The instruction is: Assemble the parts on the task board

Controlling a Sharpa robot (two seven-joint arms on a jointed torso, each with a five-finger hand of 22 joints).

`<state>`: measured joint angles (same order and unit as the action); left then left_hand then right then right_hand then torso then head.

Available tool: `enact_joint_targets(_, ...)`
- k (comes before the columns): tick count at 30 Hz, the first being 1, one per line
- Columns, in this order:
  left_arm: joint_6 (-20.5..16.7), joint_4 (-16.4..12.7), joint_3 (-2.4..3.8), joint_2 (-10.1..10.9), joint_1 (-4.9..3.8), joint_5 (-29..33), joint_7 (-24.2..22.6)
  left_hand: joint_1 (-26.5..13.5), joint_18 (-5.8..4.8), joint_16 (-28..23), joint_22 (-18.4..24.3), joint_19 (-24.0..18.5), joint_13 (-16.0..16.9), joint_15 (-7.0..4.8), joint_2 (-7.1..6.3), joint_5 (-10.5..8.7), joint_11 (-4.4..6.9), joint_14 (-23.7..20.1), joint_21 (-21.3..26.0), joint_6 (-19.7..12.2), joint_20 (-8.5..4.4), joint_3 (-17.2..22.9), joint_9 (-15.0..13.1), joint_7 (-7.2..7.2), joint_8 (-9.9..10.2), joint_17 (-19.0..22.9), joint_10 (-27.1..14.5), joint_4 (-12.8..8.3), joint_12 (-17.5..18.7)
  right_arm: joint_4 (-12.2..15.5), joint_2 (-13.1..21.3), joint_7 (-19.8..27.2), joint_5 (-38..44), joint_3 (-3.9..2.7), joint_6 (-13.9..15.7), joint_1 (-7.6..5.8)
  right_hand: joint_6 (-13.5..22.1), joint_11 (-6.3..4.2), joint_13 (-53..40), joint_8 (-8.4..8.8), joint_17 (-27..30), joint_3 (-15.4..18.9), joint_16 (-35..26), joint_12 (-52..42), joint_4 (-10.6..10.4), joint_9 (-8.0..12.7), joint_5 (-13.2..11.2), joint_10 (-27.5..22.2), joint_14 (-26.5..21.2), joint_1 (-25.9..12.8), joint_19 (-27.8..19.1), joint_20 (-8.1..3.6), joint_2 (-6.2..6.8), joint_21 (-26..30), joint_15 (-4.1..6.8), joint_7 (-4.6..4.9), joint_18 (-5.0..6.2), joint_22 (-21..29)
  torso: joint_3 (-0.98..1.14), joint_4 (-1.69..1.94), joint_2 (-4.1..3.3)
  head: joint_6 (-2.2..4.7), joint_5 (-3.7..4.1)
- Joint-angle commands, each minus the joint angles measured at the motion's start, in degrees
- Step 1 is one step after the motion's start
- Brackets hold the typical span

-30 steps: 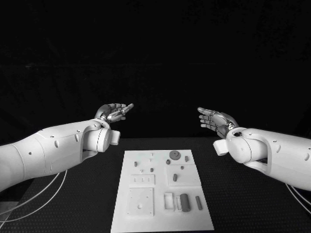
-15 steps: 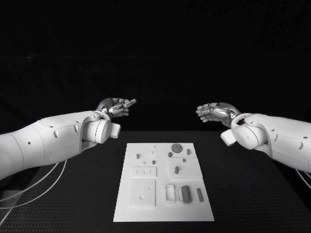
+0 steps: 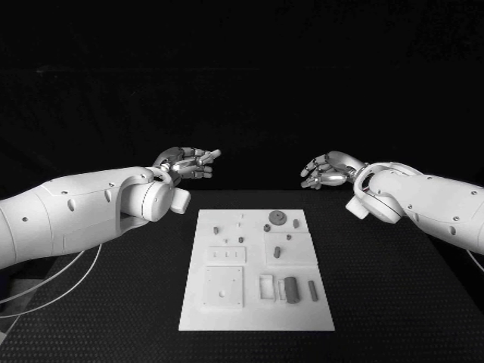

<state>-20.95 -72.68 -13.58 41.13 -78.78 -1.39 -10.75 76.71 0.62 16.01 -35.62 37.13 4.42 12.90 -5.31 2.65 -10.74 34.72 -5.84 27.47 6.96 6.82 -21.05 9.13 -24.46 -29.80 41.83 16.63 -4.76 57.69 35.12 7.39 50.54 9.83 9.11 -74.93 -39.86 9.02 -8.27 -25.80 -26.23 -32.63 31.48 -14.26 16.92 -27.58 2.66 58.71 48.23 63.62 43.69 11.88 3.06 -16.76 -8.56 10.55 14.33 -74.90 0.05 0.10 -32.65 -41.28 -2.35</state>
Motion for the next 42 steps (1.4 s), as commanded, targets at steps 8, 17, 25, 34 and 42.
enact_joint_targets(8, 5.3, -4.5, 0.48, 2.6, -1.93, -1.4, -3.3, 6.1, 2.95, 3.7, -0.4, 7.4, 2.2, -2.32, 2.34, 2.08, -0.60, 10.0, -2.2, 6.9, -1.94, -4.4, 0.4, 4.87, -0.6, -2.1, 11.3, 0.0, -3.7, -2.8, -3.4, -2.0, 24.6, -0.06, 0.7, 0.17, -4.0, -2.23, -1.7, 1.02, -3.8, 2.1, 1.9, 0.5, -0.2, -0.2, 0.2, 6.1, 8.2, 0.8, 7.9, -2.54, 0.45, -3.6, 3.77, 0.41, 0.67, -1.3, -0.05, 2.00, -2.96, -1.40, 1.77)
enact_joint_targets(17, 5.6, -7.5, 0.51, 4.3, -3.11, -1.8, -3.2, 8.1, 2.60, 2.7, 0.3, 8.3, 2.4, -2.50, 2.07, 1.30, 0.72, 10.6, -1.4, 9.4, -2.19, -6.3, 1.0, 2.97, 0.0, -2.1, 14.0, 0.1, -3.3, -1.3, -5.3, -5.8, 37.7, -0.09, 1.0, 2.09, -5.7, -2.65, -2.1, 3.33, -9.6, 3.3, 8.6, 3.6, -0.3, 0.6, 0.3, 7.4, 17.8, 1.0, 17.8, -7.11, 1.13, -11.5, 8.34, 0.16, 0.67, -1.6, -0.38, 4.08, -5.05, -2.24, 3.44)
enact_joint_targets(25, 5.5, -8.2, 0.51, 4.7, -3.46, -1.9, -3.0, 8.2, 2.53, 2.5, 0.4, 8.4, 2.3, -2.49, 1.91, 1.23, 0.54, 10.6, -1.3, 9.6, -2.22, -6.5, 1.1, 3.23, 0.2, -2.1, 14.0, 0.1, -2.9, -1.9, -7.4, -6.8, 40.0, -0.11, 2.1, 2.62, -7.1, -3.45, -2.1, 4.63, -14.2, 3.6, 14.8, 5.9, -0.3, 1.0, 0.2, 8.4, 22.1, 1.0, 22.1, -10.16, 1.01, -19.2, 9.42, -0.23, 0.67, -1.7, -0.55, 4.83, -6.22, -1.97, 3.72)
enact_joint_targets(34, 5.4, -8.8, 0.52, 4.8, -3.72, -2.1, -2.8, 8.2, 2.47, 2.3, 0.6, 8.5, 2.2, -2.43, 1.82, 1.23, 0.32, 10.7, -1.1, 9.7, -2.21, -6.7, 1.3, 3.49, 0.5, -2.1, 13.9, 0.1, -2.5, -2.7, -8.5, -7.3, 41.2, -0.11, 1.1, 2.84, -7.5, -3.47, -1.7, 5.73, -16.7, 3.0, 18.5, 8.1, -0.3, 1.4, 0.2, 8.7, 23.2, 0.8, 22.8, -11.64, 0.97, -24.6, 9.51, -0.17, 0.67, -1.6, -0.86, 5.44, -7.18, -1.80, 4.37)
enact_joint_targets(42, 5.3, -9.1, 0.53, 5.2, -4.23, -2.1, -2.6, 8.1, 2.46, 2.2, 0.6, 8.5, 2.1, -2.40, 1.70, 1.23, 0.07, 10.8, -1.0, 9.7, -2.20, -6.8, 1.4, 3.64, 0.8, -2.1, 13.8, 0.1, -2.3, -2.2, -7.9, -8.0, 42.1, -0.12, -0.9, 3.02, -7.5, -3.34, -1.5, 6.11, -17.4, 3.0, 19.6, 8.9, -0.3, 1.4, 0.2, 8.6, 23.2, 0.4, 22.6, -11.88, 1.68, -26.1, 9.39, -0.11, 0.67, -1.5, -0.90, 5.61, -7.84, -1.86, 4.34)
